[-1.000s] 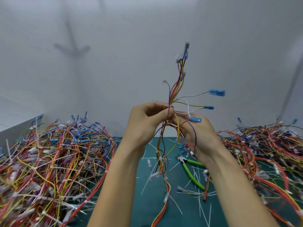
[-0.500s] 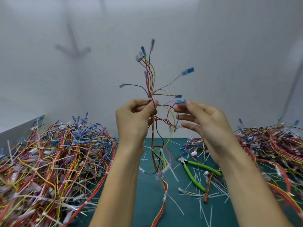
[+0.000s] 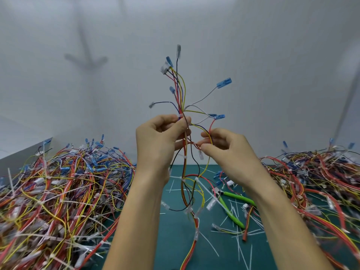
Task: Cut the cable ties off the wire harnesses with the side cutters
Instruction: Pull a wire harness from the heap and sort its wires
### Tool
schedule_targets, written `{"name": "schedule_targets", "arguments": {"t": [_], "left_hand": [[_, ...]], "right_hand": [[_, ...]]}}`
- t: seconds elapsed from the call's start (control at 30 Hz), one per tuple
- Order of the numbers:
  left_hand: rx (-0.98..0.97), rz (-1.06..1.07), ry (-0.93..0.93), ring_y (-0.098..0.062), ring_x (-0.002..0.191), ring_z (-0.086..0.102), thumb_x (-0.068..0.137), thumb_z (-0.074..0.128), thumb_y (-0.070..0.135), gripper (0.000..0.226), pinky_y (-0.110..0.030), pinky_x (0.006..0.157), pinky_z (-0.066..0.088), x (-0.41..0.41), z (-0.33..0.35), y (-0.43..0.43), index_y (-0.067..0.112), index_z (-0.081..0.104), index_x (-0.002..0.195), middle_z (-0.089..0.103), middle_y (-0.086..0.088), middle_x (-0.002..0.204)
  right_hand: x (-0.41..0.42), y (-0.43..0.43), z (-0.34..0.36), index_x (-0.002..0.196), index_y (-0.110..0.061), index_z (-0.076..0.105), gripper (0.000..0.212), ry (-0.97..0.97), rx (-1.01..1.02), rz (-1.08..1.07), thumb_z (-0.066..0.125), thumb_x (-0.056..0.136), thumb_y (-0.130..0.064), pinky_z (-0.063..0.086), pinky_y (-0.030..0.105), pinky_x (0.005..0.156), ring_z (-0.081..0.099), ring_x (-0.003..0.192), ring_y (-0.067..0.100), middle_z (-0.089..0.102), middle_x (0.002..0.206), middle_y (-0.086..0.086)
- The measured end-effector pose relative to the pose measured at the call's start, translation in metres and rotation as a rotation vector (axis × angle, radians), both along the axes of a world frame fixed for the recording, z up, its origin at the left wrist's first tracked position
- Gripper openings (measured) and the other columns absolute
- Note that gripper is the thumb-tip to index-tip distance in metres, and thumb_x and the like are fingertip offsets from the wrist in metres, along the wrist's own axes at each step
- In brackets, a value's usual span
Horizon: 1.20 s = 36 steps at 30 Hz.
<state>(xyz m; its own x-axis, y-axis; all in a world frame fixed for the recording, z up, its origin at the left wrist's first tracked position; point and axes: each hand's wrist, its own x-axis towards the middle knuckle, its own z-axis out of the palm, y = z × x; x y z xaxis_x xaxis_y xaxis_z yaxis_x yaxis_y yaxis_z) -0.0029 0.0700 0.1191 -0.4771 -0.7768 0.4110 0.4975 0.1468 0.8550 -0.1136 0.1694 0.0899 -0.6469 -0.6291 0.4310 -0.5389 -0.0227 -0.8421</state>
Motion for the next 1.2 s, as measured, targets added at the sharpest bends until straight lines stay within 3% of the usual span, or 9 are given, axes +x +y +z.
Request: {"name": "schedule_targets", "arguments": {"t": [0.2,0.33,0.53,0.77,0.93,1.03,1.2], "left_hand": [[-0.009,-0.082,-0.023,-0.014,0.067,0.071,0.082,0.075,0.01,0.011,-0.021,0.058,0.055,0.003,0.001,0.002,0.005,0.072,0.091,0.071,0.002,0.071],[-0.014,-0.105,-0.038,-0.015,0.069,0.072,0.086,0.072,0.011,0.002,-0.021,0.06,0.056,0.006,0.001,-0.001,0.01,0.073,0.086,0.072,0.001,0.073],[-0.014,-0.147,-0.058,-0.016,0.075,0.074,0.088,0.069,0.007,0.007,-0.023,0.064,0.058,0.008,0.003,-0.002,0.009,0.073,0.094,0.076,-0.002,0.083],[-0.072,-0.143,-0.181,-0.014,0.083,0.074,0.097,0.058,0.029,0.022,-0.023,0.066,0.059,0.014,0.005,-0.004,0.014,0.074,0.094,0.076,-0.006,0.093],[-0.165,-0.164,-0.347,-0.015,0.085,0.075,0.09,0.056,0.052,0.041,-0.029,0.075,0.061,0.016,0.006,-0.005,0.016,0.074,0.094,0.077,-0.002,0.091],[-0.269,-0.152,-0.427,-0.016,0.086,0.074,0.082,0.071,0.04,0.027,-0.034,0.087,0.057,0.015,0.003,-0.004,0.016,0.074,0.095,0.077,-0.002,0.091],[-0.356,-0.112,-0.408,-0.012,0.074,0.073,0.082,0.076,0.013,0.015,-0.011,0.061,0.051,0.014,0.001,-0.004,0.006,0.073,0.096,0.076,-0.011,0.082]], "right_hand": [[-0.003,0.002,-0.001,0.1,-0.027,0.069,0.011,0.037,0.038,-0.047,0.063,0.092,-0.031,0.052,0.027,0.083,0.069,0.093,0.005,0.075,0.09,-0.008],[-0.004,0.007,0.0,0.095,-0.027,0.072,0.01,0.028,0.035,-0.019,0.072,0.086,-0.031,0.055,0.03,0.078,0.069,0.087,0.01,0.074,0.085,-0.005],[-0.005,0.009,0.003,0.085,-0.027,0.072,0.005,0.038,-0.059,-0.068,0.072,0.084,-0.022,0.054,0.027,0.074,0.068,0.076,0.013,0.072,0.074,-0.004],[0.0,0.01,0.005,0.084,-0.024,0.074,0.003,-0.006,-0.163,-0.079,0.074,0.084,-0.021,0.058,0.039,0.08,0.068,0.078,0.019,0.071,0.072,-0.004],[0.0,0.011,0.006,0.081,-0.025,0.073,0.005,-0.028,-0.215,-0.115,0.075,0.083,-0.021,0.056,0.034,0.075,0.064,0.073,0.012,0.07,0.071,-0.007],[0.001,0.012,0.007,0.082,-0.027,0.073,0.004,-0.024,-0.22,-0.118,0.075,0.083,-0.023,0.055,0.032,0.075,0.065,0.074,0.011,0.071,0.073,-0.007],[0.001,0.011,0.008,0.085,-0.026,0.074,0.007,-0.056,-0.216,-0.087,0.077,0.083,-0.021,0.054,0.021,0.071,0.065,0.071,0.003,0.074,0.077,-0.008]]}}
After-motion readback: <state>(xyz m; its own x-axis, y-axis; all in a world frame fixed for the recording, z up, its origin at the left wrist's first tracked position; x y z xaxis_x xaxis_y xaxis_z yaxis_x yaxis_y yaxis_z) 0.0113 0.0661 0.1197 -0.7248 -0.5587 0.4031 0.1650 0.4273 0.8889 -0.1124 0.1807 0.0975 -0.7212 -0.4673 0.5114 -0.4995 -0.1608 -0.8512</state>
